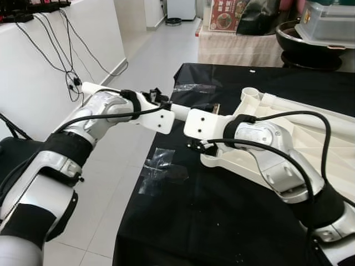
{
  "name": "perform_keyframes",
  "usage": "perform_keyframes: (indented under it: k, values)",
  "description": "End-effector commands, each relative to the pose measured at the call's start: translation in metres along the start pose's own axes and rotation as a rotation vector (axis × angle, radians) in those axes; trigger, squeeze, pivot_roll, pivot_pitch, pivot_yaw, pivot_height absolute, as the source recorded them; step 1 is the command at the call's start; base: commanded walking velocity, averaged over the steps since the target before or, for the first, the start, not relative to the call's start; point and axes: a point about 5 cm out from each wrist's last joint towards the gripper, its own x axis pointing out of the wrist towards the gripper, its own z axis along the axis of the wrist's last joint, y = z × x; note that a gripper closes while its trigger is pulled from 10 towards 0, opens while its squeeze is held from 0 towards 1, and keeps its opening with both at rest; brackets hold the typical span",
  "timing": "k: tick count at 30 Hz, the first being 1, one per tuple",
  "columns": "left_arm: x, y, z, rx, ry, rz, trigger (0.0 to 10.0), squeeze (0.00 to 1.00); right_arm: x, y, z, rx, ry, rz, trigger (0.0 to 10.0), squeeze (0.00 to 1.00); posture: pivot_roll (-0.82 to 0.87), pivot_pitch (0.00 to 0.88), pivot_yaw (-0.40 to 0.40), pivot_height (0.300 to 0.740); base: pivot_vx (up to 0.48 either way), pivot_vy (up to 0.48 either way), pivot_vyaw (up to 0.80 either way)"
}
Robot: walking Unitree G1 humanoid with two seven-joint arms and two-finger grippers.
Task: Building children table
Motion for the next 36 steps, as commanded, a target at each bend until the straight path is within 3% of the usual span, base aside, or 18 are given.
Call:
perform_keyframes:
  k: [1, 6, 8, 12, 15, 19, 24, 35, 36]
  values:
    - [0.001, 0.007, 0.005, 0.001, -0.011, 0.028, 0.0, 0.00, 0.002, -0.002, 0.001, 0.001, 0.008, -0.020, 10.0, 0.00, -0.04, 0.039, 0.002, 0.740, 0.000, 0.000, 0.00]
    - [-0.002, 0.008, 0.001, -0.027, -0.002, 0.038, 0.0, 0.00, -0.001, -0.008, -0.011, 0.024, 0.056, -0.066, 10.0, 0.00, -0.04, 0.045, 0.001, 0.740, 0.000, 0.000, 0.00]
    - [-0.011, 0.010, -0.006, -0.064, 0.002, 0.052, 0.0, 0.00, -0.007, -0.011, -0.030, 0.044, 0.120, -0.084, 10.0, 0.00, -0.04, 0.046, -0.002, 0.740, 0.000, 0.000, 0.00]
    - [-0.015, 0.011, -0.008, -0.081, -0.004, 0.065, 0.0, 0.00, -0.009, -0.011, -0.037, 0.054, 0.142, -0.088, 10.0, 0.00, -0.03, 0.049, -0.002, 0.740, 0.000, 0.000, 0.00]
    - [-0.030, 0.016, -0.013, -0.117, -0.025, 0.109, 0.0, 0.00, -0.014, -0.016, -0.053, 0.081, 0.195, -0.125, 10.0, 0.00, -0.03, 0.051, 0.000, 0.740, 0.000, 0.000, 0.00]
    - [-0.038, 0.019, -0.014, -0.152, -0.059, 0.137, 0.0, 0.00, -0.016, -0.017, -0.060, 0.083, 0.215, -0.133, 10.0, 0.00, -0.03, 0.052, 0.000, 0.740, 0.000, 0.000, 0.00]
    - [-0.043, 0.020, -0.012, -0.178, -0.087, 0.139, 0.0, 0.00, -0.015, -0.017, -0.058, 0.067, 0.194, -0.146, 10.0, 0.00, -0.03, 0.053, -0.002, 0.740, 0.000, 0.000, 0.00]
    - [-0.039, 0.012, -0.007, -0.173, -0.093, 0.095, 0.0, 0.00, -0.008, -0.021, -0.040, 0.044, 0.104, -0.170, 10.0, 0.00, -0.04, 0.047, 0.003, 0.740, 0.000, 0.000, 0.00]
    - [-0.038, 0.012, -0.007, -0.174, -0.094, 0.094, 0.0, 0.00, -0.008, -0.021, -0.040, 0.046, 0.101, -0.163, 4.4, 0.00, -0.04, 0.047, 0.002, 0.740, 0.000, 0.000, 0.00]
